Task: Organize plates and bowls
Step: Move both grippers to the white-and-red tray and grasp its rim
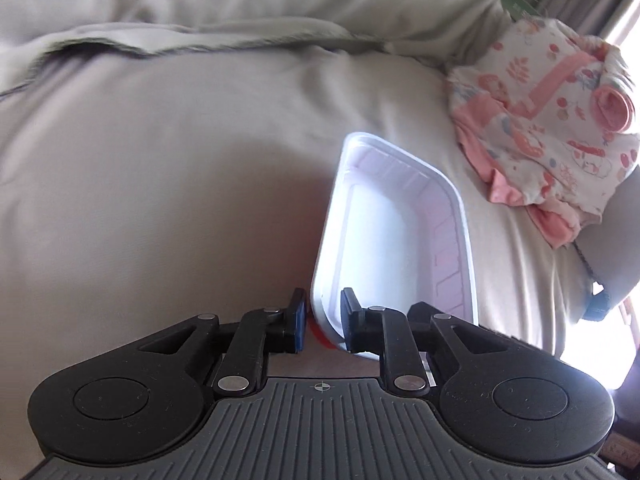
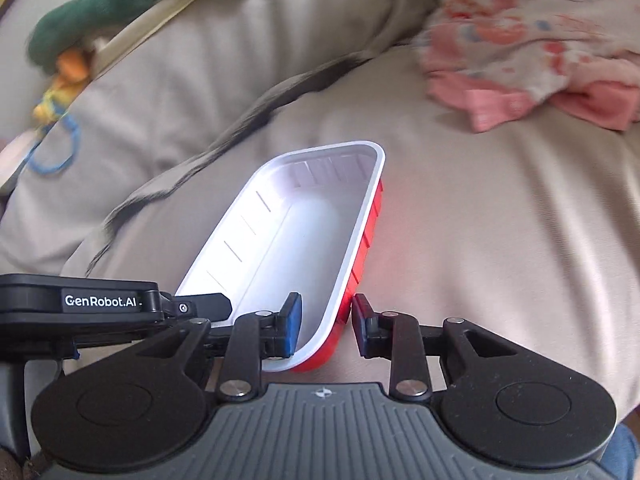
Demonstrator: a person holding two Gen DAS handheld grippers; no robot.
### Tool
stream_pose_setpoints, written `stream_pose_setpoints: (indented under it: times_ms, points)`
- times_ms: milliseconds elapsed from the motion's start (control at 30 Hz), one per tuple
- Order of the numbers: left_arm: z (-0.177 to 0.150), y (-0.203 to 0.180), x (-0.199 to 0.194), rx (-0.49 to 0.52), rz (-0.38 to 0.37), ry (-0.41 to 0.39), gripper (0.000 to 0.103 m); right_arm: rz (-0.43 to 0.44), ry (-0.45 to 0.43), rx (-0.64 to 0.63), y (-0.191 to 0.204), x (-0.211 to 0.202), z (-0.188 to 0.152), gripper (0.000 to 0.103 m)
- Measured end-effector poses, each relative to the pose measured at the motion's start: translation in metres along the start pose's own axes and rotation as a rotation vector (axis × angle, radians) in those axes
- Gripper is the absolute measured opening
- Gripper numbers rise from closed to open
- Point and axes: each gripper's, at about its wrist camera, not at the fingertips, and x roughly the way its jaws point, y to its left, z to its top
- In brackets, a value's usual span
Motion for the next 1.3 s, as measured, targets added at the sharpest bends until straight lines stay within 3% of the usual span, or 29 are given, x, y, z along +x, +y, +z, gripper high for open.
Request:
stream_pose_setpoints:
  times_ms: [200,300,400,500,533,633,800,1033,1300]
  points:
    - [-0.048,0.052,-0.049,-0.09,0.048,0.008,0.023,0.119,0.092,-0.127,0.059,0.0,-0.02,0.029]
    - [-0.075,0.076,-0.058,-0.156,0.066,0.041,0.023,0.149,0.151,-0.21,0.088,-0.001,-0.033,0.029]
    - [-0.092,0.093,-0.069,-0.197,0.097,0.017,0.02,0.161,0.203,-0.266,0.106,-0.003,-0.046,0.031]
    - [-0.091,0.1,-0.075,-0.191,0.154,-0.051,0.02,0.131,0.219,-0.259,0.112,-0.008,-0.051,0.041]
    - [-0.088,0.102,-0.074,-0.192,0.158,-0.063,0.02,0.112,0.215,-0.256,0.112,-0.008,-0.051,0.05]
    - [-0.076,0.101,-0.065,-0.19,0.14,-0.068,0.02,0.046,0.231,-0.215,0.107,0.0,-0.051,0.058]
    - [-0.063,0.098,-0.042,-0.17,0.137,-0.063,0.02,0.048,0.241,-0.155,0.102,0.001,-0.05,0.064]
    - [-0.075,0.102,-0.05,-0.16,0.14,-0.039,0.018,0.111,0.247,-0.175,0.11,0.006,-0.056,0.101]
    - [-0.104,0.109,-0.07,-0.163,0.159,0.003,0.018,0.103,0.25,-0.099,0.11,0.007,-0.058,0.103]
